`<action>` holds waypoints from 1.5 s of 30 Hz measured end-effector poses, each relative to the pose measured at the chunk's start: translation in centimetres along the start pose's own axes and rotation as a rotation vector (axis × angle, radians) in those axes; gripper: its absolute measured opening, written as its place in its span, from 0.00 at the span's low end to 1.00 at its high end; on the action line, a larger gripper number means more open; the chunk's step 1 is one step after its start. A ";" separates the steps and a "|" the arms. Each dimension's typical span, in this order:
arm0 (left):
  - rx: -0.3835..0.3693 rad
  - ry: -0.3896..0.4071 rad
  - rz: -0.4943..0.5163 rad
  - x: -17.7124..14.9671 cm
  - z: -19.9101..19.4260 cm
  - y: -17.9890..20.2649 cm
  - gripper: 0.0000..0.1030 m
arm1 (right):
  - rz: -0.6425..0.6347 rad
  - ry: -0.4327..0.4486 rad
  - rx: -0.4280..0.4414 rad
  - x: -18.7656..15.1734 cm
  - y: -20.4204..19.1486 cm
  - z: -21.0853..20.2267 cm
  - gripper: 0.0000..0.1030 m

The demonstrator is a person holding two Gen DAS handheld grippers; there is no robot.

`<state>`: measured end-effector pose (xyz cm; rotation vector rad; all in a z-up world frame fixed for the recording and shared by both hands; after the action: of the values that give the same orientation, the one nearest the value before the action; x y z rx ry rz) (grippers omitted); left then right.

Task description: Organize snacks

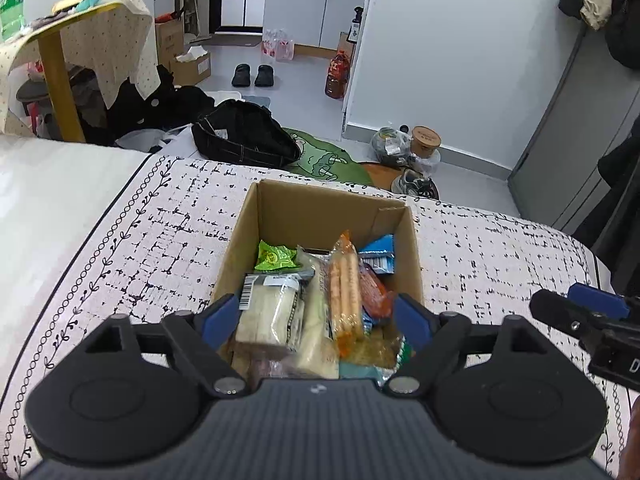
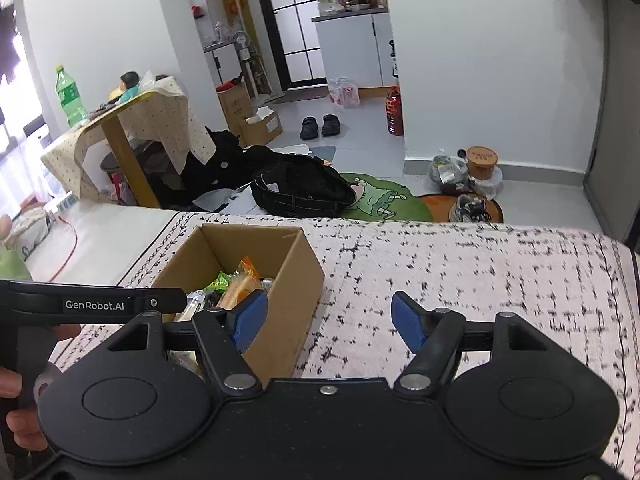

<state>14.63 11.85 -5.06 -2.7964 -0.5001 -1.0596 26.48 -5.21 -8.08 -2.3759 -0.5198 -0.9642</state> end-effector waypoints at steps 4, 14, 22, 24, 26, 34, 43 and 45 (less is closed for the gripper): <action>0.010 0.012 0.012 -0.3 -1.1 0.8 0.92 | 0.029 0.008 0.006 -0.2 1.2 -1.4 0.72; 0.027 0.048 0.022 -1.1 -4.7 2.1 1.00 | 0.063 0.095 0.021 -0.1 4.1 -6.4 0.94; -0.017 0.057 0.034 -1.8 -7.5 3.3 1.00 | 0.050 0.136 0.014 -0.3 5.6 -10.0 1.00; -0.027 0.060 0.037 -2.0 -8.3 3.4 1.00 | 0.057 0.135 0.005 -0.5 5.9 -10.7 1.00; -0.037 0.066 0.039 -2.1 -9.0 3.5 1.00 | 0.070 0.133 0.002 -0.8 6.3 -11.5 1.00; -0.081 0.092 0.060 -2.4 -12.1 3.6 1.00 | 0.091 0.146 -0.038 -1.5 6.4 -14.4 1.00; -0.103 0.088 0.094 -3.8 -14.8 3.4 1.00 | 0.088 0.138 -0.053 -2.8 5.1 -16.7 1.00; -0.107 0.087 0.097 -4.2 -15.4 3.2 1.00 | 0.084 0.134 -0.050 -3.1 4.7 -17.1 1.00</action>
<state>3.21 4.39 3.78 -2.8166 -0.3035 -1.2145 17.90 -19.47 -1.35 -2.3366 -0.3460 -1.1010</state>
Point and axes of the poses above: each gripper's, at about its wrist camera, not at the fingertips, and z roughly the way its jaws point, y to its right, x to its top, the point moved 2 cm from there along z, roughly the way its jaws point, and after that the axes turned 9 degrees about z, right-handed, at the moved point
